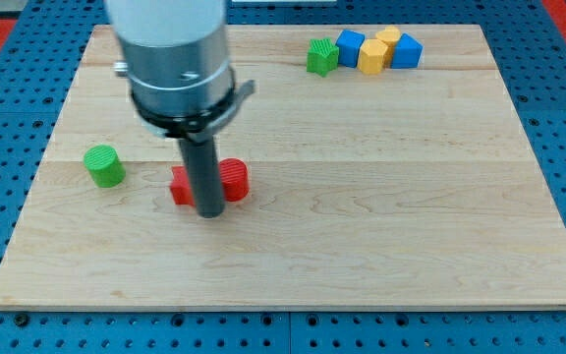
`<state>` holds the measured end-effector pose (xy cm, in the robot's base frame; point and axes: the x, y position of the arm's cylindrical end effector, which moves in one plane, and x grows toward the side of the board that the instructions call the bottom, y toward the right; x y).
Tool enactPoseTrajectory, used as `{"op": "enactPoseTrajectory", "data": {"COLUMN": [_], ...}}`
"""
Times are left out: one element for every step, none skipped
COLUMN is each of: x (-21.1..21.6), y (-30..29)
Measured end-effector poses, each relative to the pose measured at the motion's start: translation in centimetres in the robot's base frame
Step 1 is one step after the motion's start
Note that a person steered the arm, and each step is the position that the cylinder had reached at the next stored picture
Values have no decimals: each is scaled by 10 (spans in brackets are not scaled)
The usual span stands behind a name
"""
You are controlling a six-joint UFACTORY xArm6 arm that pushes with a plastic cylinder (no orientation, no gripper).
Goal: Move the red star above the green circle
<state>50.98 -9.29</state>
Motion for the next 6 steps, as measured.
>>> {"op": "enactPoseTrajectory", "data": {"x": [-15,-34,-57,-96,-124,-110], "y": [-17,-34,-53,-68,-81,-98]}}
